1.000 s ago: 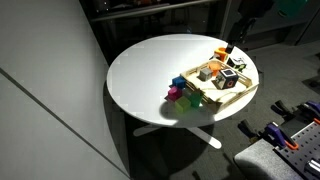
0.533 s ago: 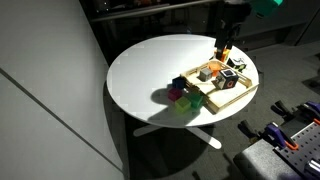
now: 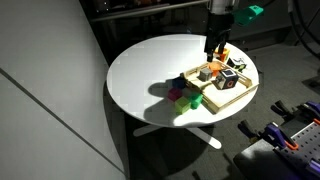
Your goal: Put the blue block on the tray
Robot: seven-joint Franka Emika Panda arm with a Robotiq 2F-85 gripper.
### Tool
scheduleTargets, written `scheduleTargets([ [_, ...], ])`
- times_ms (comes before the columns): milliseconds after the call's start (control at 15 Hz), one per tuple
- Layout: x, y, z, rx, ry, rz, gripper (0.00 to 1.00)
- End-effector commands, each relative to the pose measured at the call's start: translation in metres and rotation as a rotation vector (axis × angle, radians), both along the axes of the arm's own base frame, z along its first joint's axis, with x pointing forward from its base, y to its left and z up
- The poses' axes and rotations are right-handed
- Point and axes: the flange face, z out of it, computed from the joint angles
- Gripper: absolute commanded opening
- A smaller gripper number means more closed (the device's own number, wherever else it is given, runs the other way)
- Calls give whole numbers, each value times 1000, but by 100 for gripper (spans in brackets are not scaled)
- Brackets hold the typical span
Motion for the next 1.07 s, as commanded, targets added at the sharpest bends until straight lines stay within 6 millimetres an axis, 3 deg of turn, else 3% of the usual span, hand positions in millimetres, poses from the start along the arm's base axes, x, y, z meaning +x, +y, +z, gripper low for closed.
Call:
scheduleTargets([
  [0, 3, 1, -2, -1, 5, -5, 100],
  [533, 8, 2, -6, 0, 8, -11, 100],
  [1000, 23, 16, -22, -30, 12, 15, 100],
])
